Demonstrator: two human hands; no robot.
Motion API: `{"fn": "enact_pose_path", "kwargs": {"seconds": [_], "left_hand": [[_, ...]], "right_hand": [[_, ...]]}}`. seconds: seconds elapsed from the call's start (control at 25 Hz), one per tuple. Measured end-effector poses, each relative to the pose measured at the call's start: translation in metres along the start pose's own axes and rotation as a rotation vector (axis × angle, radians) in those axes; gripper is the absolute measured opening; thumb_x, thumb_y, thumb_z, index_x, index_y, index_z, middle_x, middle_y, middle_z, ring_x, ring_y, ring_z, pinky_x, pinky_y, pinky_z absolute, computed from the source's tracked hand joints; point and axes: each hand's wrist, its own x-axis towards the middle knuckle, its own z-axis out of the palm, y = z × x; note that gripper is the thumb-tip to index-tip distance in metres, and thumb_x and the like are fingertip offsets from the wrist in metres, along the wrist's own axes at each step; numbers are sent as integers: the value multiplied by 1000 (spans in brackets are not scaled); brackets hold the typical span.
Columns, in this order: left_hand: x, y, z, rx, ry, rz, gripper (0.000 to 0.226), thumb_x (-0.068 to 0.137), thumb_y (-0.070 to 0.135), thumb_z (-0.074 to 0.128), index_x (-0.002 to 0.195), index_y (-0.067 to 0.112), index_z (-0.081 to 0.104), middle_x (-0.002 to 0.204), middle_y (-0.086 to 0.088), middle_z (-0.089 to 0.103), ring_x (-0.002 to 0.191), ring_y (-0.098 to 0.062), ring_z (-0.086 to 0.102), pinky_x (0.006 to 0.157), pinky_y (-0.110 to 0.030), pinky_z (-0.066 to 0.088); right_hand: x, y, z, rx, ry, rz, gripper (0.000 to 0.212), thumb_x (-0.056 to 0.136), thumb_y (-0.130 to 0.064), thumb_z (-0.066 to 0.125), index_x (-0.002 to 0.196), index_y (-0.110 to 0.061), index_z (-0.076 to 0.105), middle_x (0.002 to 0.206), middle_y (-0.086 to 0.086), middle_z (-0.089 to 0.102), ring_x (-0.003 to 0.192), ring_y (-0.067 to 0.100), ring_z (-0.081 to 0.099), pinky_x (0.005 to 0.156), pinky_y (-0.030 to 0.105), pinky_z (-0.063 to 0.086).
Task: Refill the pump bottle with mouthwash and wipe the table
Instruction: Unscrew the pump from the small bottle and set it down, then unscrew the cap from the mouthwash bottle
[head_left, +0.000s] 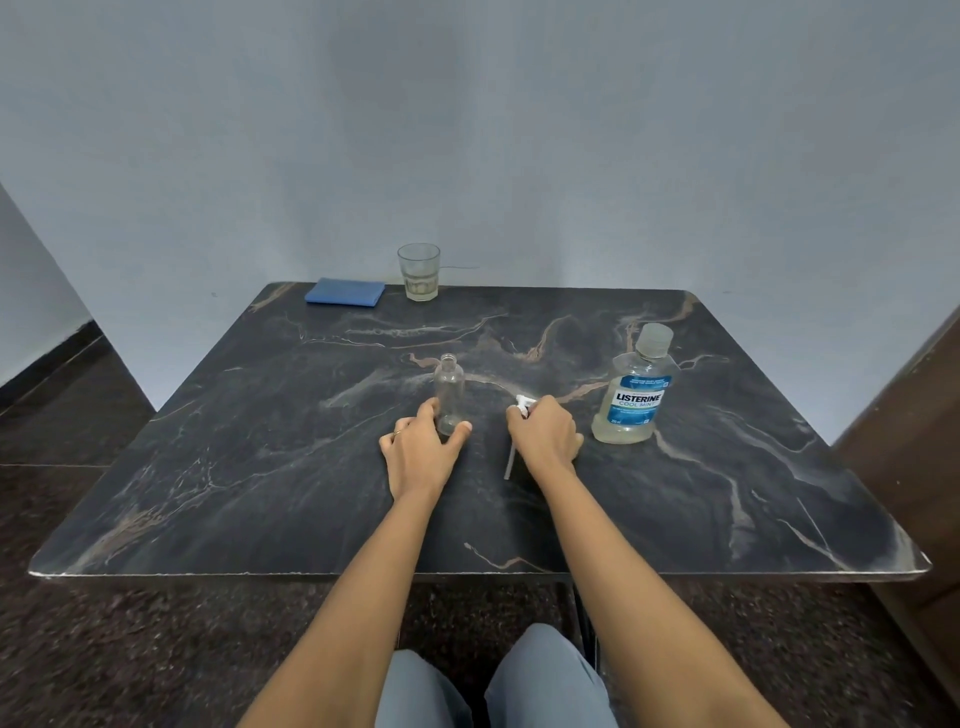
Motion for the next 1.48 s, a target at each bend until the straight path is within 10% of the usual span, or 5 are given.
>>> {"fn": "enact_pose_path", "kwargs": {"seconds": [0.32,0.72,0.96,1.12,1.48], "left_hand": [[-45,48,-14,-545,375,178,49,73,42,68,113,21,48,111,8,41,90,-6,47,82,-32,46],[-24,172,56,-672,-382,113,101,67,29,87,147,17,27,144,1,45,130,-14,45,107,-32,38],[-16,173,82,-752,-454,90,59,66,9,85,118,15,59,106,2,69,90,-4,65,87,-26,54],[-11,169,86,-750,-516,77,38,73,2,78,103,14,59,96,2,68,79,-1,63,64,-8,46],[5,156,97,-758,-669,250,47,81,5,74,113,29,49,112,5,65,106,-6,62,96,-22,46]], "right_hand": [[-15,-12,-128,169,484,-421,24,91,-34,50,100,-15,62,99,3,63,91,22,58,71,34,46],[42,2,-162,-448,66,-110,91,84,-75,36,142,-4,29,143,21,30,124,37,44,85,40,44],[51,-12,-167,-717,162,-103,82,82,-81,20,68,-8,54,56,3,41,46,14,35,49,23,27],[52,3,-151,-703,277,-216,58,99,-51,26,67,-10,51,52,0,33,44,12,29,46,22,18],[89,30,-171,-569,107,-871,41,83,-43,22,51,-18,28,45,-5,32,42,13,29,49,26,23]]}}
